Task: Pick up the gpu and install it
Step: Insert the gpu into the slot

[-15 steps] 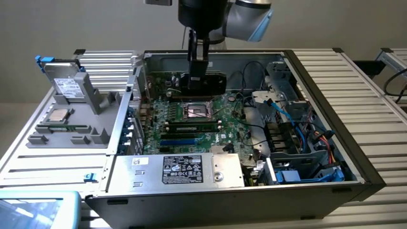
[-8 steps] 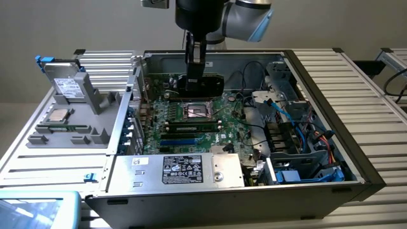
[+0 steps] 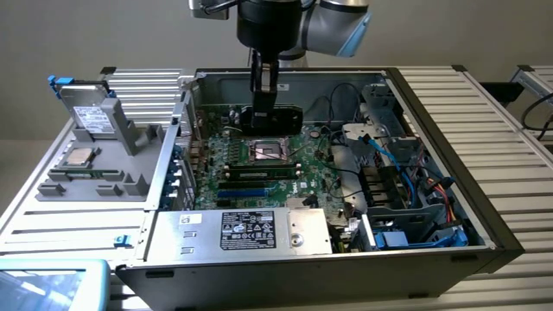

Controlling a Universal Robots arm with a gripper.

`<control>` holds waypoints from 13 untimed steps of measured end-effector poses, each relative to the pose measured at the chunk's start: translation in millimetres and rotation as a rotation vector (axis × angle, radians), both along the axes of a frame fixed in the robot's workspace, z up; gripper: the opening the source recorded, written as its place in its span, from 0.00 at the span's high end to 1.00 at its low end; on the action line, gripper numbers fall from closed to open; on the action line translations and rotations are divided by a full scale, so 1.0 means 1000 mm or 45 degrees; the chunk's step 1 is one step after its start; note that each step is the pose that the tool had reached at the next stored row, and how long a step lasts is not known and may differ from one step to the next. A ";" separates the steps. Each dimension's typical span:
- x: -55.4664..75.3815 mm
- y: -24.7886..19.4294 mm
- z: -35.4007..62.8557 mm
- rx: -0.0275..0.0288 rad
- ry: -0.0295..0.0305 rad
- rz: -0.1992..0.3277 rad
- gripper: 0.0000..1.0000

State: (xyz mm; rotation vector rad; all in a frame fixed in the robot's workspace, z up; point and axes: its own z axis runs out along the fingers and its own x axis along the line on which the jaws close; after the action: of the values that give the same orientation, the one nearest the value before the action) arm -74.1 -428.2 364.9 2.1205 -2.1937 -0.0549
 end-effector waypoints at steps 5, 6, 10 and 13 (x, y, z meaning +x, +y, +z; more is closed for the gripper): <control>-0.004 -0.0001 -0.0031 0.0001 -0.0005 0.002 0.72; -0.005 -0.0003 -0.0039 0.0000 -0.0012 0.002 0.72; -0.007 -0.0007 -0.0074 0.0002 -0.0032 0.002 0.72; -0.007 -0.0010 -0.0105 0.0002 -0.0040 0.002 0.72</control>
State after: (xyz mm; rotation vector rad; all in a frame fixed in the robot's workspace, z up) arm -81.3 -429.1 354.5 2.1242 -2.1934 -0.0516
